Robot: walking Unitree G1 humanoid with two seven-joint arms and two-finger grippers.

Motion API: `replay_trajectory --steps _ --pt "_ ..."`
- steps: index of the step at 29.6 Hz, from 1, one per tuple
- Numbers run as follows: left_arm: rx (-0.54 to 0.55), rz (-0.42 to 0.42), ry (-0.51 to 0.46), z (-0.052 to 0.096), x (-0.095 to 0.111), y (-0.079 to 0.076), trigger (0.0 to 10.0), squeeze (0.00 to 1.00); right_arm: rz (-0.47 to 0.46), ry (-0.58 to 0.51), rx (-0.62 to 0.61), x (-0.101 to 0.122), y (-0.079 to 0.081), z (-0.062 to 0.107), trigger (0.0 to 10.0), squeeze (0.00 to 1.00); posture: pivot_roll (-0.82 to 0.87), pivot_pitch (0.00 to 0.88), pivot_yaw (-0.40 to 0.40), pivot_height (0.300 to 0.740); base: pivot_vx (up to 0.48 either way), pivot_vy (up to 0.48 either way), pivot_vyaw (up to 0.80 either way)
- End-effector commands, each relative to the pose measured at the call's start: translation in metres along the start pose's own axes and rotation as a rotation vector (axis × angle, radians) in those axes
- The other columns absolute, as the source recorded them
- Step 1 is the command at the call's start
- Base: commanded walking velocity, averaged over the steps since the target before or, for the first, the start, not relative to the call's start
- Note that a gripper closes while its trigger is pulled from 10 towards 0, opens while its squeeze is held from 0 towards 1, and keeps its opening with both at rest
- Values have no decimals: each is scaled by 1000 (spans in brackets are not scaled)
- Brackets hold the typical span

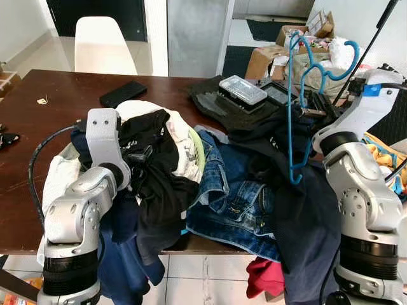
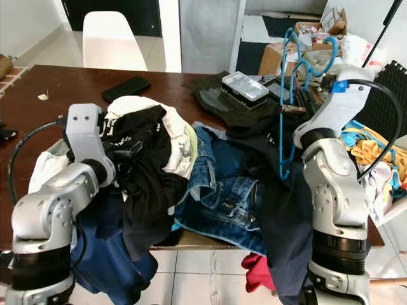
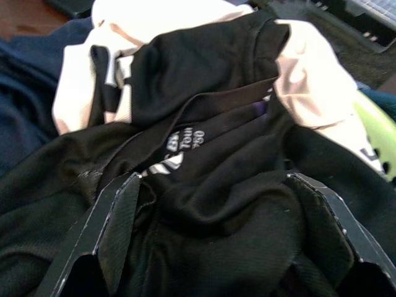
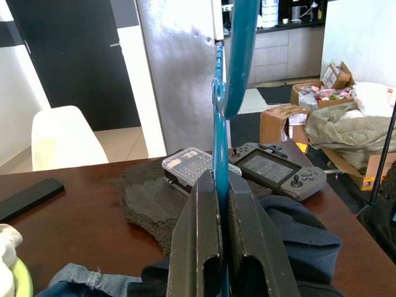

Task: Hang hanger

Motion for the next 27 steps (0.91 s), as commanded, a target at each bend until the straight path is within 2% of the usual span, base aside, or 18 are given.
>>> replay_trajectory --steps 1,3,4,5,6,13,17,19,20,21,23,24,27 --pt "61 -5 85 -2 -15 10 10000 0 11 -11 1 3 0 0 10000 0 113 139 -37 740 0 0 0" --pt "51 15 114 -2 -20 9 10000 0 12 -11 3 4 0 0 10000 0 110 136 -38 740 0 0 0" --pt "40 44 140 -2 -25 8 4000 0 12 -11 4 4 1 0 10000 0 111 135 -39 740 0 0 0" --pt "40 44 140 -2 -25 8 4000 0 12 -11 4 4 1 0 10000 0 111 135 -39 740 0 0 0" --pt "20 66 160 -1 -27 6 0 0 13 -11 4 4 1 -1 10000 0 111 133 -39 740 0 0 0" --pt "-22 158 185 -2 -29 0 0 0 12 -17 8 5 3 -1 10000 0 105 130 -36 740 0 0 0" --pt "2 163 153 -4 -23 6 0 0 10 -21 6 6 3 0 10000 0 105 130 -36 740 0 0 0" --pt "54 156 103 -5 -14 15 0 0 11 -23 3 7 2 0 10000 0 105 130 -36 740 0 0 0" --pt "54 156 103 -5 -14 15 0 0 11 -23 3 7 2 0 10000 0 105 130 -36 740 0 0 0" --pt "96 147 53 -5 -4 23 0 0 12 -24 1 8 2 0 10000 0 100 138 -38 740 0 0 0" --pt "242 101 -95 0 26 49 0 0 12 -26 0 8 2 0 10000 0 100 139 -37 740 0 0 0" --pt "242 101 -95 0 26 49 0 0 12 -26 0 8 2 0 10000 0 100 139 -37 740 0 0 0" --pt "466 -4 -289 17 65 90 0 0 9 -28 -2 9 2 -1 10000 0 102 138 -36 740 0 0 0"
Point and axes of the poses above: a point about 5 cm out from each wrist's last joint towards the gripper, its own z axis pointing back from the gripper into the wrist, its own x axis along the axis of the wrist's last joint, y = z × x, the point moved 2 cm from there along -z, pointing out of the wrist towards the gripper, and after that the axes turned 14 degrees about -z, right-handed, at the moved point
